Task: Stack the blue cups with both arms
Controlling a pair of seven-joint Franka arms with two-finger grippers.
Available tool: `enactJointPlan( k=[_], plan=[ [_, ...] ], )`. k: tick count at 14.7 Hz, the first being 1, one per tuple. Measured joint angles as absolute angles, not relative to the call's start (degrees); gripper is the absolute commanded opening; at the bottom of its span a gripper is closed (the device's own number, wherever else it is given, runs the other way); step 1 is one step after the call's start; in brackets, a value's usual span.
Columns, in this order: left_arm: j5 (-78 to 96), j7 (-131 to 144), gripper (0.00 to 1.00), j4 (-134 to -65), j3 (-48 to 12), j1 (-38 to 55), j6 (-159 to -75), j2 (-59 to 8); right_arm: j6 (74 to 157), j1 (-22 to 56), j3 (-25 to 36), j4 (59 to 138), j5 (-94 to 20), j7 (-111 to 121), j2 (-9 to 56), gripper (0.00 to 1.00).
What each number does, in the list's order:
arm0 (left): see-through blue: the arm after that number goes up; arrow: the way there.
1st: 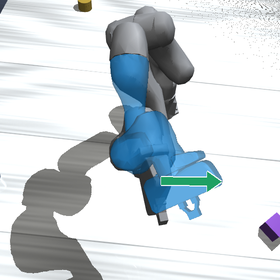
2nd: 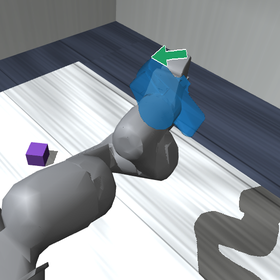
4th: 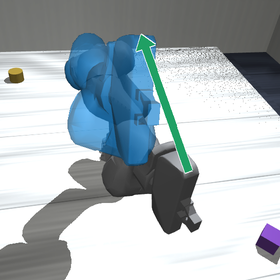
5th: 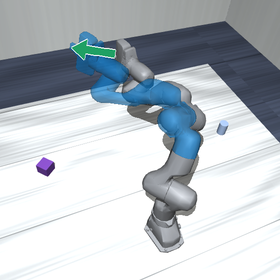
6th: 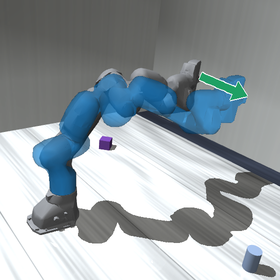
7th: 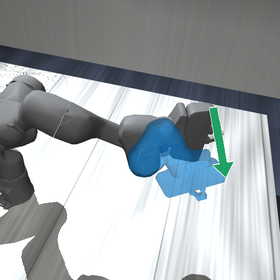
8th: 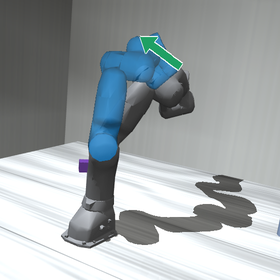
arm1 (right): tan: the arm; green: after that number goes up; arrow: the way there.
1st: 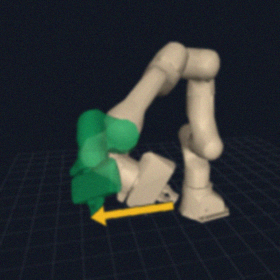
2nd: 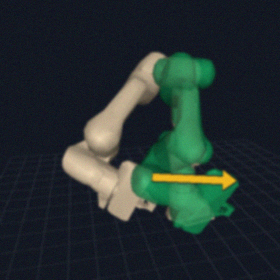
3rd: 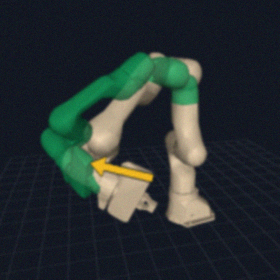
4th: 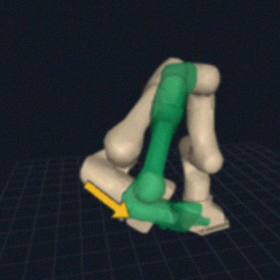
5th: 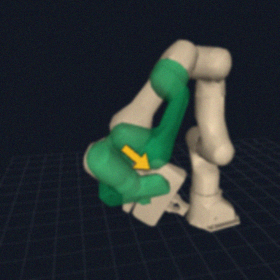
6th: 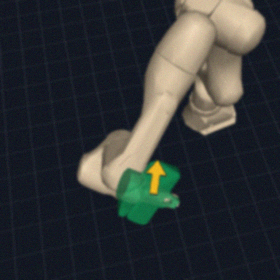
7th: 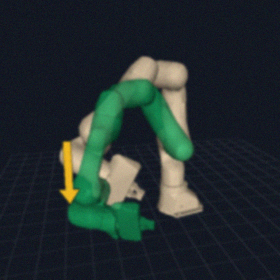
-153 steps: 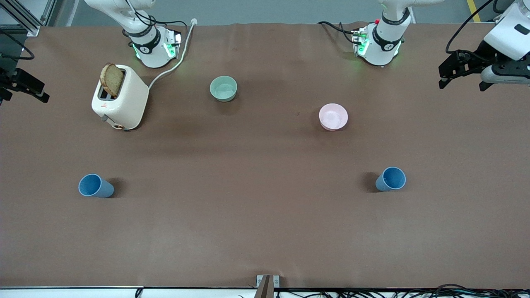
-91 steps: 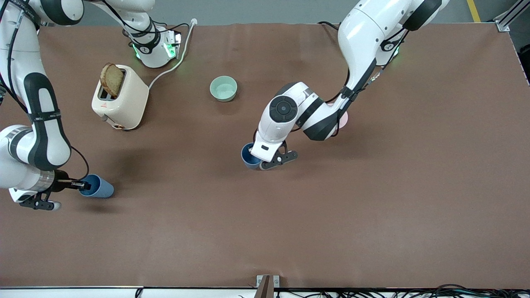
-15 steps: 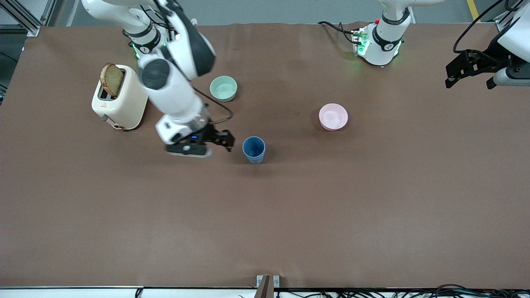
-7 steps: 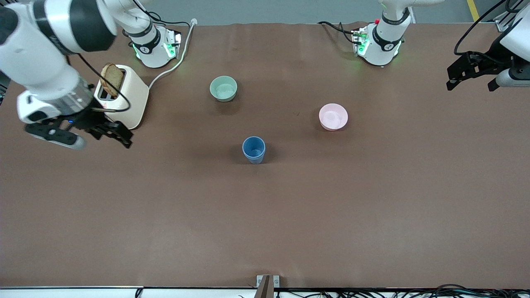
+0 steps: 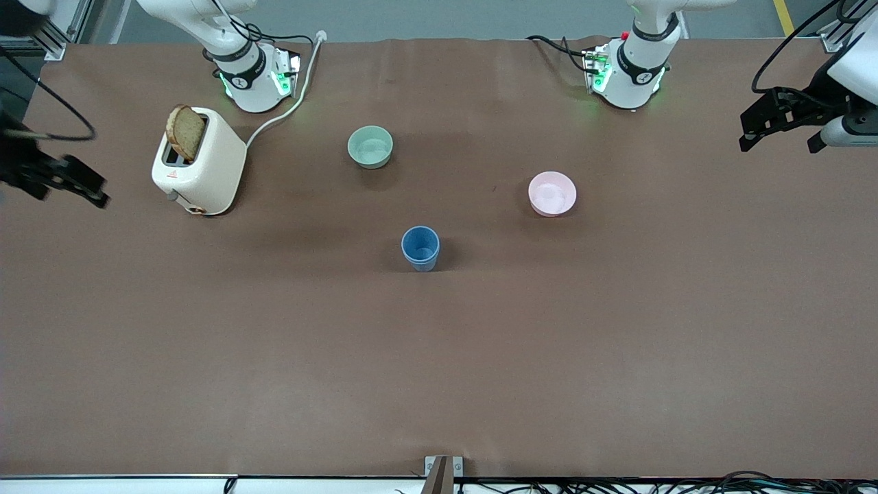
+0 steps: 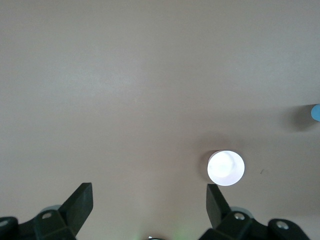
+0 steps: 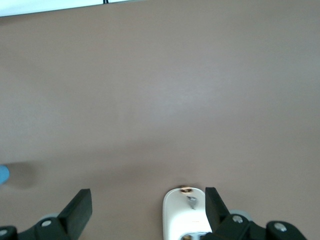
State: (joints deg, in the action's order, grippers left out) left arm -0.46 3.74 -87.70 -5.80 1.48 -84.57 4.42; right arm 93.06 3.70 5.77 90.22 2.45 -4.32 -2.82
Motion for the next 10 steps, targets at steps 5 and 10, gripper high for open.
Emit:
enactJointPlan(
  k=[5,10],
  plan=[
    [-0.5,3.7,1.0,-87.7,-5.8,1.5,-84.6,4.4,83.9,1.6,5.6,83.0,2.4,2.2,-2.3,1.0],
    [-0.5,3.7,1.0,-87.7,-5.8,1.5,-84.6,4.4,83.1,-0.5,4.3,83.1,2.3,3.0,-0.6,1.0]
  ],
)
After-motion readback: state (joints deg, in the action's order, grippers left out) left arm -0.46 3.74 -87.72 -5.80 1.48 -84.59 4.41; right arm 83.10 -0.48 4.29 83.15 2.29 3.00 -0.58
